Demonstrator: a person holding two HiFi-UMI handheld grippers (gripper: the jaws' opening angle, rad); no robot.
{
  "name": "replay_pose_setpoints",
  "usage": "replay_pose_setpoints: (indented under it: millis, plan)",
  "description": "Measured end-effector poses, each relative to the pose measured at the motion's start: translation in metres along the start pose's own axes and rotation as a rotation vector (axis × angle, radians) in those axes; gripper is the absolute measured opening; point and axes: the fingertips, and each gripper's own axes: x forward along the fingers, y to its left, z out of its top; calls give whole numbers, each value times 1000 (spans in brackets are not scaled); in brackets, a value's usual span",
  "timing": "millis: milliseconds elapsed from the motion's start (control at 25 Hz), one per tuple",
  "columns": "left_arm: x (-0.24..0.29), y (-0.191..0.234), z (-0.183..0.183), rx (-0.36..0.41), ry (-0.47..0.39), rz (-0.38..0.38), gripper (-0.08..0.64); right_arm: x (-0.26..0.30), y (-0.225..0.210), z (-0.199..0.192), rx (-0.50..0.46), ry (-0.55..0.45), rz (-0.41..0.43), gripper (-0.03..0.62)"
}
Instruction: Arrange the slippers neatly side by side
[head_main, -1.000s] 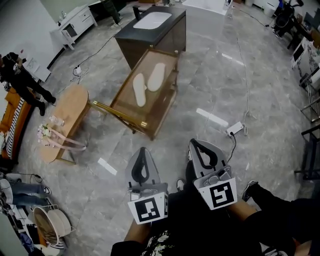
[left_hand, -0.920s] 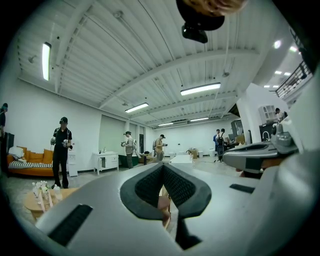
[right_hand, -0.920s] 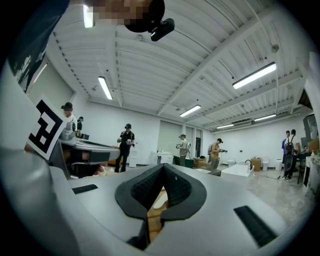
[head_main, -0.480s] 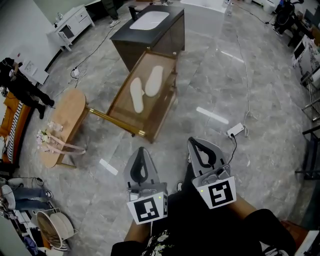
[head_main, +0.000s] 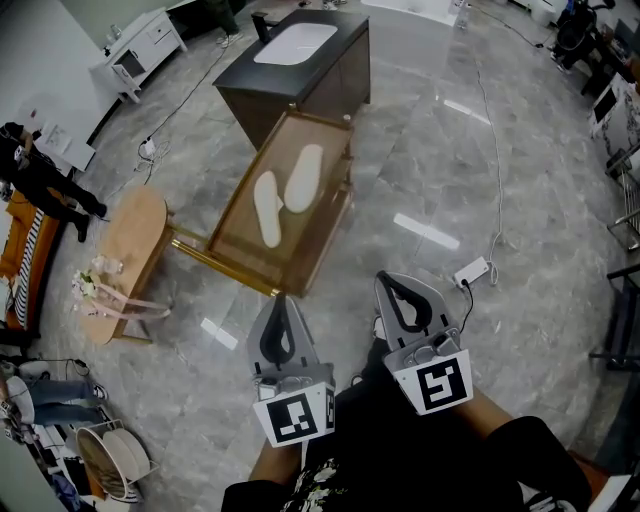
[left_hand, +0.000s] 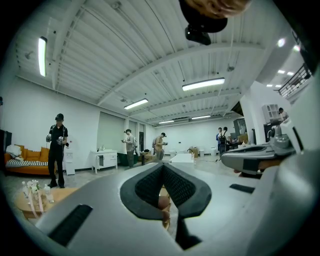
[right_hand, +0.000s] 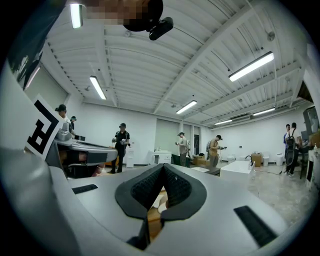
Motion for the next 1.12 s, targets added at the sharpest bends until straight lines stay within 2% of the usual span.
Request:
replay_pose_setpoints:
  millis: [320,480,760,1000,1120]
  plan:
    - [52,-19,15,18,0,12,-6,32,-51,3,29,0,3,-6]
    - [67,-22,10,-14,-2,40,-6,47,-63,1,13,-9,39,-6]
    - [86,-20,12,-21,-15,125,-6,71,-80,2,9,-5,114,-6]
    - [88,3,5,-38,-21,217,-6,95,-78,0,-25,-26,138,-6]
    - [91,8,4,-37,-19,229,-6,100,-75,2,-14,-33,153,-6]
